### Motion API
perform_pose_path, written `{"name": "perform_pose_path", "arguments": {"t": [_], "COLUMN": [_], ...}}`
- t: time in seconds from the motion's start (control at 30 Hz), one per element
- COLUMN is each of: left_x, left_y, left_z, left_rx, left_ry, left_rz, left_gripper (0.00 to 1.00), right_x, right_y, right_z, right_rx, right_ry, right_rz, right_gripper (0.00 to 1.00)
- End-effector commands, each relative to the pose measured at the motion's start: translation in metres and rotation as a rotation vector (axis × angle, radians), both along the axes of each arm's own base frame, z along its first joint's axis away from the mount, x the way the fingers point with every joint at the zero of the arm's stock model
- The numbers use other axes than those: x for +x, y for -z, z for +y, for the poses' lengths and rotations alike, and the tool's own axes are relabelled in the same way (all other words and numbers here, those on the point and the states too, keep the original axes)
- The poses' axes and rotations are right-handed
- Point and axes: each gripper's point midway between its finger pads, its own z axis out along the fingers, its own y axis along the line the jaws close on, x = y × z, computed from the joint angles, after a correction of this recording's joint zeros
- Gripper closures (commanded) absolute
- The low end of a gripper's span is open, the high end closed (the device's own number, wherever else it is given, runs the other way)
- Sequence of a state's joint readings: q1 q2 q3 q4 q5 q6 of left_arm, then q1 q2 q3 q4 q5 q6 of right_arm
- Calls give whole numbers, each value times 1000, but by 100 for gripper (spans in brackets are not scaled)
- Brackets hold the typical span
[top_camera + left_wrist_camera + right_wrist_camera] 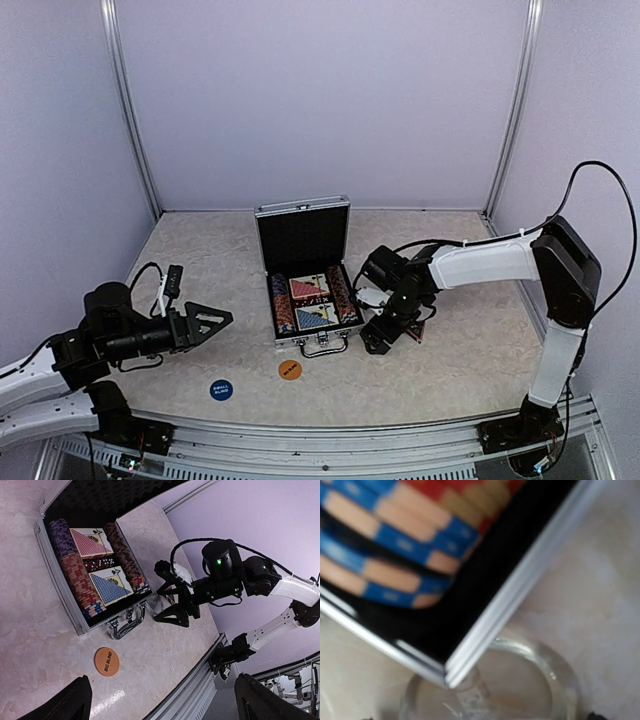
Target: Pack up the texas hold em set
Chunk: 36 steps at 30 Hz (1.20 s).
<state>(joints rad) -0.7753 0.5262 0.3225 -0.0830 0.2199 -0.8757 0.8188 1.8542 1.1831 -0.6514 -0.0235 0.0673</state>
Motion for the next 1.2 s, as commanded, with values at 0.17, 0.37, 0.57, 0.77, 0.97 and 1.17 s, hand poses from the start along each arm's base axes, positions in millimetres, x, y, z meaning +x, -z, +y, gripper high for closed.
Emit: {"name": "perform_pose_path", "arguments": {"t": [0.17,0.37,0.57,0.77,0.97,1.17], "left_x": [1,1,0,0,-1,-1], "left_y": [5,5,5,5,3,3], "left_z": [-1,0,1,1,1,0], "left_rx": [-13,-13,-13,-14,-20,-25], "left_ry": [-8,-11,-11,-12,-11,-7], "left_rz": [1,0,0,-2,-5,-2], "left_gripper": [1,1,1,1,1,1], "right_x": [2,3,-2,0,4,6], "right_y": [9,9,-1,-37,-77,-97], "right_z": [0,-1,-1,1,14,54], "right_rx": [-52,-79,-87,-60,24,61], "right_ry": [-27,-29,-32,-13,14,-51], "right_rz": [20,12,3,-57,-127,-174], "right_gripper": [29,38,67,68,67,67]}}
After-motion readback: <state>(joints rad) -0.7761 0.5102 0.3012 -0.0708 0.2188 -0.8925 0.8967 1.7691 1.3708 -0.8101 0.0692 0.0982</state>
